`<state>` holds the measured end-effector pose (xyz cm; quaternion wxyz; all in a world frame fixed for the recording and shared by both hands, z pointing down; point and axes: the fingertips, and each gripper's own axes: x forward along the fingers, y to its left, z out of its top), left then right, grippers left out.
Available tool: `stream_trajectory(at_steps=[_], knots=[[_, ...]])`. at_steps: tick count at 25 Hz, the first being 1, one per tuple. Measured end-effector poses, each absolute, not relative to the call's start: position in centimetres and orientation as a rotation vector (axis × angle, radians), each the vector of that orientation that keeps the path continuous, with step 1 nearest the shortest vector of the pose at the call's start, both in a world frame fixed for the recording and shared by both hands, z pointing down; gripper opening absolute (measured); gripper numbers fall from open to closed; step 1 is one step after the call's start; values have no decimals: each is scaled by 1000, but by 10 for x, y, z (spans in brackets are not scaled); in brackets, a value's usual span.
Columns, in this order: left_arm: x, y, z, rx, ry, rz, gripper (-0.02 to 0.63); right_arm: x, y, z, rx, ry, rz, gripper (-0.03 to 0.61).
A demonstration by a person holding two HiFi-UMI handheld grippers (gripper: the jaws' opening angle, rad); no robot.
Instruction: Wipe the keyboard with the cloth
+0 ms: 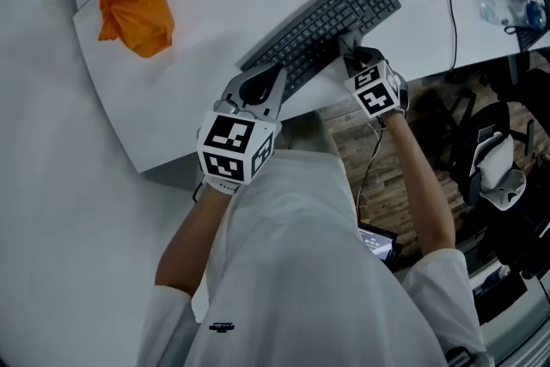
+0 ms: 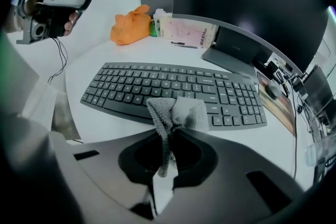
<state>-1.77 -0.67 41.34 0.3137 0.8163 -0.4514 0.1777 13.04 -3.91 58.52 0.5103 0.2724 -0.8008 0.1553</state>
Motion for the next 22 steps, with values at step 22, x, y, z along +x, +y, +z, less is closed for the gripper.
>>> stream_trajectory(at_steps=[22], knots=[[-44,24,431,2053,-1241,483,18,49,53,585,412,-2029,493,23]])
